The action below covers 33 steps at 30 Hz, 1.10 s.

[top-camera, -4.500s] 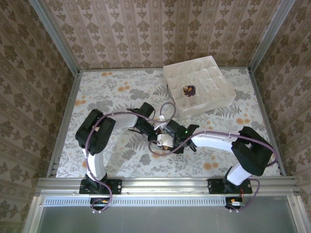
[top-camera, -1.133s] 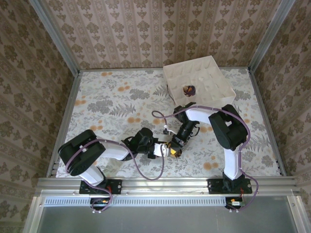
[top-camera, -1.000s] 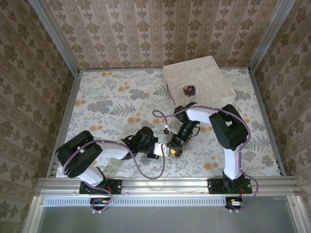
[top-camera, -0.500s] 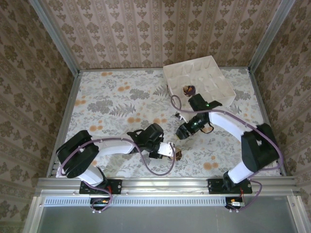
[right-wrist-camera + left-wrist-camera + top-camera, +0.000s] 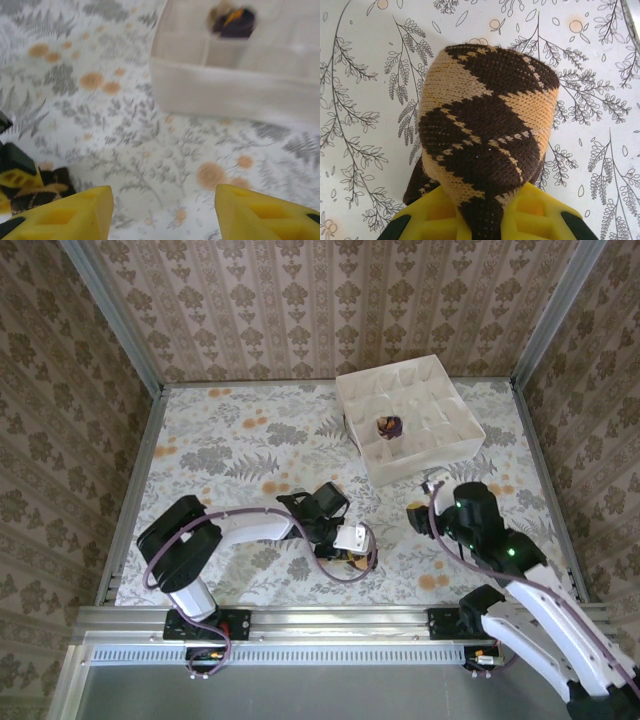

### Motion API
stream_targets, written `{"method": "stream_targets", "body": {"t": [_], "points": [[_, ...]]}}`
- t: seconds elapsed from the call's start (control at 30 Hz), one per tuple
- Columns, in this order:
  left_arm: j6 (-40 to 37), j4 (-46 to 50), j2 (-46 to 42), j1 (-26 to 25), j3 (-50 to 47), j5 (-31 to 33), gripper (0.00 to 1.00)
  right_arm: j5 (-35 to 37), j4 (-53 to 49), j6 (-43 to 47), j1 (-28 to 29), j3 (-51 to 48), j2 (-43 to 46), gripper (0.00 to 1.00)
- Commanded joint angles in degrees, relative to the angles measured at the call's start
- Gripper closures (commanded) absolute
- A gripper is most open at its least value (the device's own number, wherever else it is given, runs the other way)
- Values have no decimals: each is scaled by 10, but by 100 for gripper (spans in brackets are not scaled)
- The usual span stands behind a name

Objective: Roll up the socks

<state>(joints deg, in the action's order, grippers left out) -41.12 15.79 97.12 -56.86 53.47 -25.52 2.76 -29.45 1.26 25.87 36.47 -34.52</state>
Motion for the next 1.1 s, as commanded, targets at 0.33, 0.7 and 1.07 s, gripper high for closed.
{"method": "stream_targets", "body": {"t": [0.33,0.7,1.07], "points": [[46,161,95,28,92,-83,100,357,-48,112,317,24,-14,46],[82,91,69,52,45,-102,100,302,-30,120,370,2,-30,39],[92,103,76,68,48,-130,100,362,58,173,484,-61,-101,38]]}}
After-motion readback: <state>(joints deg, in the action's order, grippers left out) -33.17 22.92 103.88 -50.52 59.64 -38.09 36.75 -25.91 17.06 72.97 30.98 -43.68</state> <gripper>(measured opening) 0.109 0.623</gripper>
